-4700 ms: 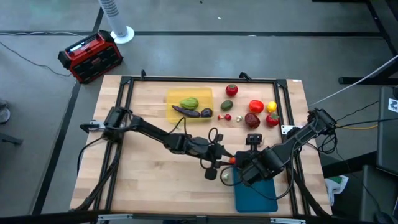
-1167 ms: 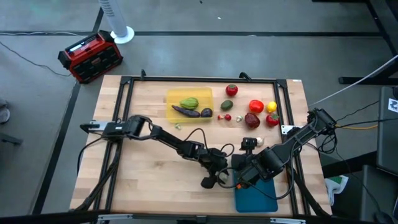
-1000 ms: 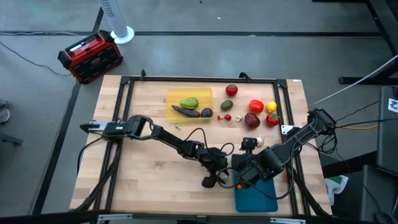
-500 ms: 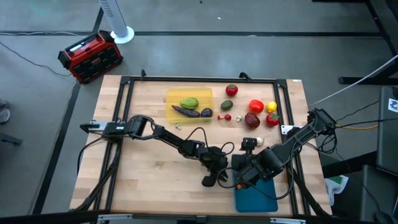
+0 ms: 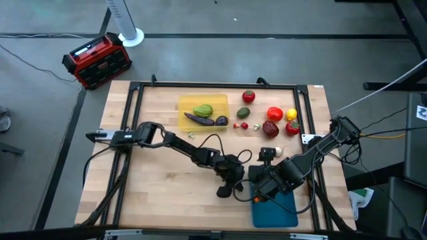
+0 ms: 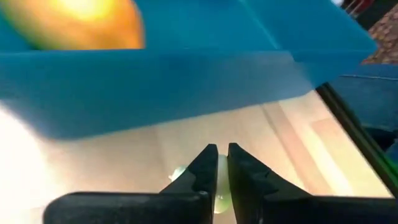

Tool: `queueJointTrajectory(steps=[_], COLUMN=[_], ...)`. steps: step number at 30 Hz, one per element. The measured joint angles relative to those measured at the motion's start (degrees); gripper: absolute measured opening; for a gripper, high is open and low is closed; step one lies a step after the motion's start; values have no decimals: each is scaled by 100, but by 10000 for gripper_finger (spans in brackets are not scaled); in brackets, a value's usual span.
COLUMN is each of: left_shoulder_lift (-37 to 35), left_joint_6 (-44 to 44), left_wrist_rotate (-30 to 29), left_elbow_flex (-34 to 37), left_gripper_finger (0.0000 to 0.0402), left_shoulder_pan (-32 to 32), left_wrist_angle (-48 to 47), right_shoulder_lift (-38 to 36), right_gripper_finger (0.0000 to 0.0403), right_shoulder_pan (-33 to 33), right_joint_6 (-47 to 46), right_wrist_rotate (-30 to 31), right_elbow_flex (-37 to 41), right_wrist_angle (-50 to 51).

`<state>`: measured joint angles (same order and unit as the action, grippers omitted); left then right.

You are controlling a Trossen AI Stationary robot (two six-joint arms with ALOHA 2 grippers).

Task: Sort produce into baskets
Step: Put the green mushroom into the yellow bin

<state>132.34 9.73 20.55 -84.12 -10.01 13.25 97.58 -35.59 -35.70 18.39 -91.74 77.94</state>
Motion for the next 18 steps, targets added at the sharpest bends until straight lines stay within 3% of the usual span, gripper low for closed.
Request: queueJointTrajectory(steps=[8, 18], left_shoulder_lift=[-689, -1829], left_joint_6=[-198, -968], left_wrist_rotate=[-35, -249], left_elbow_flex=[7, 4], left_gripper_finger=[17, 15], left_shoulder_pan=[469, 1388], left_wrist_angle=[-1053, -2496], right_shoulder_lift=[-68, -730], right_gripper_finger=[392, 392], right_shoulder_pan=[85, 514], right_joint_6=[188, 923], right_wrist_rotate=[23, 406], right_elbow_flex=[0, 3], right_wrist_angle=[363, 561])
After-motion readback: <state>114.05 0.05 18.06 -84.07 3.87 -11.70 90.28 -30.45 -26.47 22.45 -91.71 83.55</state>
